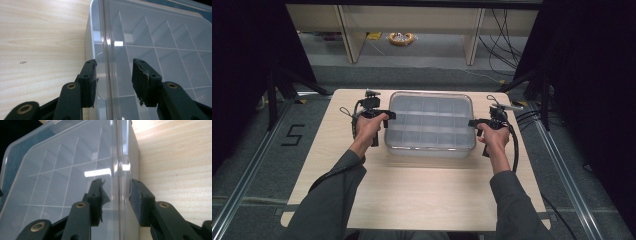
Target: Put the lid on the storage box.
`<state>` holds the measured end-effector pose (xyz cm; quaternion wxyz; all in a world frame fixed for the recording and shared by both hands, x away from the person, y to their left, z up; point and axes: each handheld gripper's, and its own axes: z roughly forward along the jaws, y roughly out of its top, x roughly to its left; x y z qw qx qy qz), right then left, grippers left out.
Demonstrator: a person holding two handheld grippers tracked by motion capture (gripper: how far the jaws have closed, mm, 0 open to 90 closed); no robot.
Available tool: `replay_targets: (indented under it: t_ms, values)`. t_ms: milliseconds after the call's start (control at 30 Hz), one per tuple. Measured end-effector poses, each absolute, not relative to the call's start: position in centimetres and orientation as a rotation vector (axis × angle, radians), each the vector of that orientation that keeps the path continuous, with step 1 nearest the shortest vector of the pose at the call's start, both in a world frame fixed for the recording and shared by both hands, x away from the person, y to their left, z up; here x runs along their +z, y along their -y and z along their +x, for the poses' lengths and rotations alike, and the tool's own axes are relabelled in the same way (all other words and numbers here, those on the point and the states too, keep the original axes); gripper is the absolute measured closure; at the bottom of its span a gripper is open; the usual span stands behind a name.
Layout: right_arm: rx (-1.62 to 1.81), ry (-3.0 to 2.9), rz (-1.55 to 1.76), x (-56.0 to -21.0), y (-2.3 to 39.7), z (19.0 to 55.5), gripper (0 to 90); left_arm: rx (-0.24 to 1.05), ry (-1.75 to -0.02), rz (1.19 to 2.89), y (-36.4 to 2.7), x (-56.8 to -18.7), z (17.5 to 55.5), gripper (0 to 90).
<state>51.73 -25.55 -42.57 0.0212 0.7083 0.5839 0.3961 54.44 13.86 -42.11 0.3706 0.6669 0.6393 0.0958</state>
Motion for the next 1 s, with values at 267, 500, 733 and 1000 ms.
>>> replay_targets:
  t_ms: [267, 500, 733, 1000]
  values:
    - [1.183, -1.794, 2.207, -43.3, 25.5, 52.0, 61.3, 0.267, -1.647, 1.726, -13.5, -42.9, 54.6, 54.4]
    - [1.192, -1.817, 2.161, -43.3, 25.6, 52.0, 60.9, 0.249, -1.648, 1.71, -13.7, -43.0, 54.7, 52.7]
    - [1.078, -1.9, 2.047, -43.0, 25.6, 52.0, 57.0, 0.203, -1.64, 1.714, -14.9, -42.5, 54.4, 48.0]
    - [1.08, -1.973, 2.013, -42.8, 25.5, 51.1, 55.5, 0.077, -1.658, 1.713, -16.0, -43.5, 54.1, 46.4]
